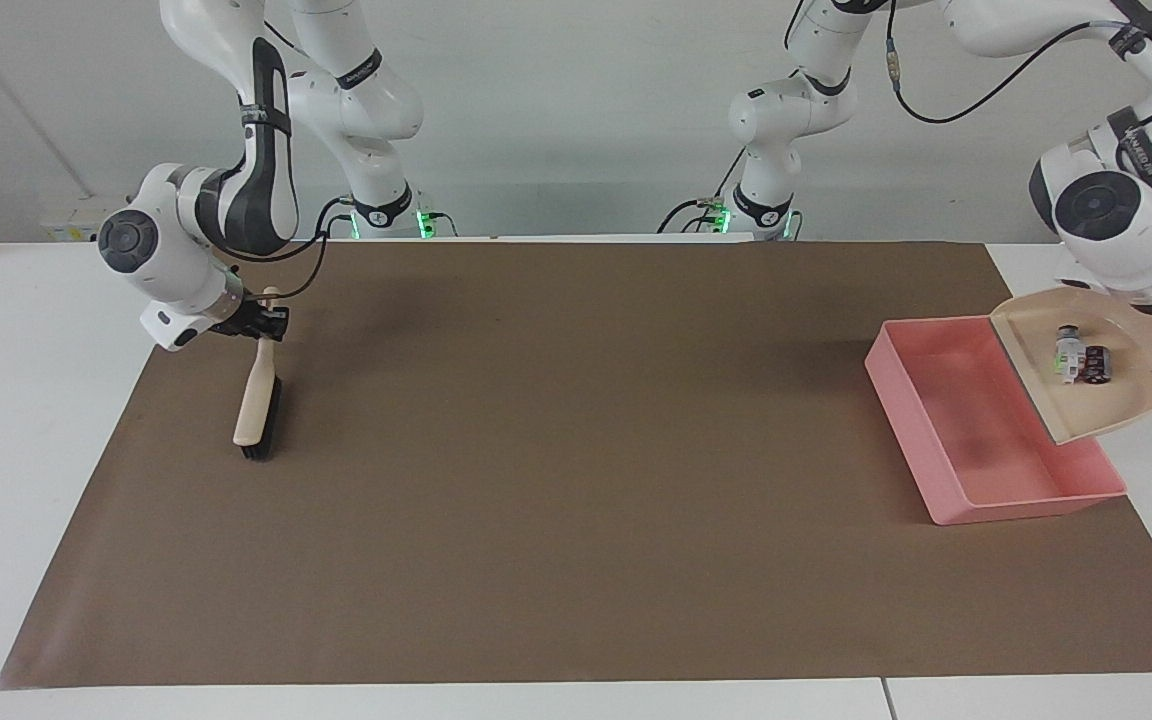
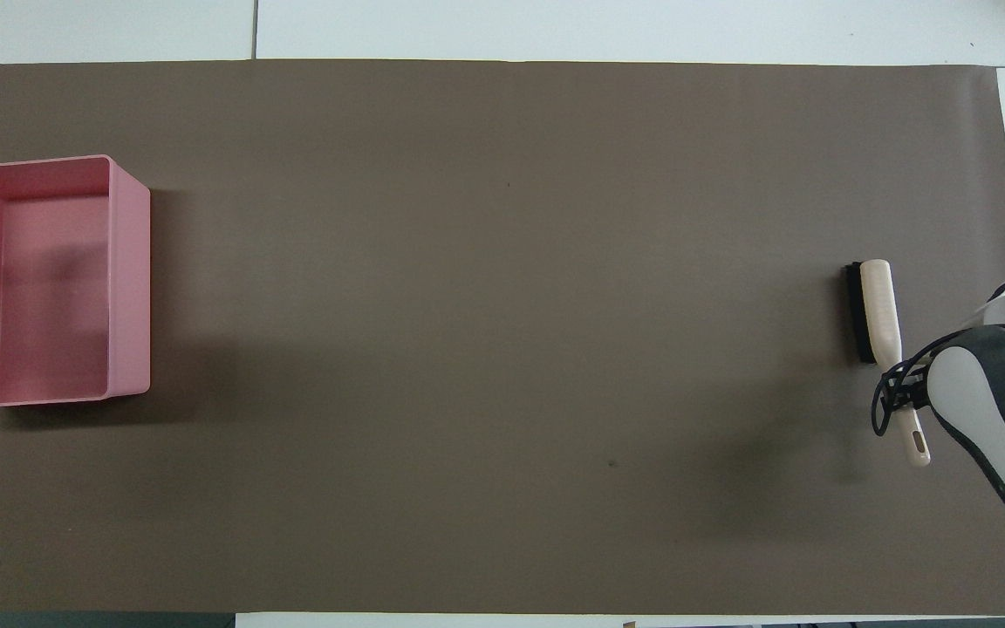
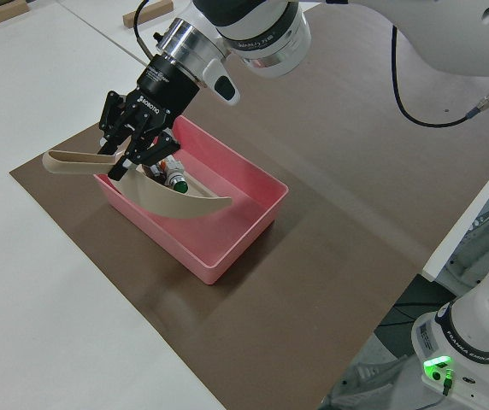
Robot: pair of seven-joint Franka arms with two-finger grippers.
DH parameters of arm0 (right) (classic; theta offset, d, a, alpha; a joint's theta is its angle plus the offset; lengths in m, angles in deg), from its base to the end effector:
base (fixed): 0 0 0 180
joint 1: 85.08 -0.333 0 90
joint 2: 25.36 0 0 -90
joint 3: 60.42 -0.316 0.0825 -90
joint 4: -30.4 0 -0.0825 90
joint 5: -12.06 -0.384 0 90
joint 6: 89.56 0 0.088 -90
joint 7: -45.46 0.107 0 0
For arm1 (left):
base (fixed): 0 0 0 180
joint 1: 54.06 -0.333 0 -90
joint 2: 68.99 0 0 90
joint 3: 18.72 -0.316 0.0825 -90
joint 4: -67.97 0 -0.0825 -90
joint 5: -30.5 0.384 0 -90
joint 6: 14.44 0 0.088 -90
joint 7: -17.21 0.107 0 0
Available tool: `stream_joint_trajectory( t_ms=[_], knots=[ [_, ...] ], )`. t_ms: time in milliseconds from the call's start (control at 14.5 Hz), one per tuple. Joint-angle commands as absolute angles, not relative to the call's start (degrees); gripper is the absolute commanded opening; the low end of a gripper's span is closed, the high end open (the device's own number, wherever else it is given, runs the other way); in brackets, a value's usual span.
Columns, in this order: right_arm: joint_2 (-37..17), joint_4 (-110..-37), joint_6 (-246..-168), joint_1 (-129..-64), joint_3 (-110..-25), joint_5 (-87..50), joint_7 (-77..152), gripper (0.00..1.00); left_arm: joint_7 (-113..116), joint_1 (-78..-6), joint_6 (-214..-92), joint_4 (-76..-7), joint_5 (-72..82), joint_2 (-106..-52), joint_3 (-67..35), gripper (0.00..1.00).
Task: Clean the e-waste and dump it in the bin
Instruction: 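Tip the dustpan over the pink bin with the left gripper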
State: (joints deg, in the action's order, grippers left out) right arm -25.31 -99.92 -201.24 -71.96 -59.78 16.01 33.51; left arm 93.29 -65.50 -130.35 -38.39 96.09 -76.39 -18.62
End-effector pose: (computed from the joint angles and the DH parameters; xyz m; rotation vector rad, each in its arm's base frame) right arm 0.4631 -0.1182 0.3336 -3.0842 -0.0068 0.5153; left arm 0.5905 0.1721 0.4839 -1.5117 1.6505 0.8435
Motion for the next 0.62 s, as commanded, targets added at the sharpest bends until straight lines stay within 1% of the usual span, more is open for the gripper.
stream_joint_trajectory(
  t_ms=[0, 69, 138, 206, 275, 482, 551],
  knots=[
    [-26.51, -101.44, -202.50, -70.93, -60.51, 16.98, 32.02, 0.27, 88.75, -61.80, -126.77, -42.77, 104.56, -73.91, -18.89, 0.00],
    [-26.51, -101.44, -202.50, -70.84, -60.51, 16.98, 32.02, 0.35, 88.58, -60.84, -125.02, -42.78, 106.42, -73.91, -18.89, 0.00],
    [-26.59, -101.44, -202.24, -70.93, -60.51, 16.98, 31.76, 0.49, 88.66, -60.30, -123.18, -42.69, 108.18, -74.00, -18.89, 0.00],
    [-26.59, -101.18, -201.63, -70.84, -60.51, 16.98, 30.62, 0.87, 88.75, -59.95, -120.98, -42.51, 110.11, -74.08, -18.89, 0.00],
    [-26.51, -100.30, -200.67, -70.84, -60.51, 16.98, 29.65, 1.00, 88.92, -59.60, -119.31, -42.17, 110.83, -74.00, -18.89, 0.00],
    [-27.55, -94.60, -196.45, -70.93, -60.60, 16.89, 29.55, 1.00, 89.62, -59.51, -118.76, -41.37, 112.50, -73.04, -18.81, 0.00],
    [-27.56, -91.80, -196.87, -70.75, -60.51, 16.89, 29.73, 1.00, 90.76, -59.51, -118.76, -41.28, 112.42, -72.25, -18.63, 0.00]
  ],
)
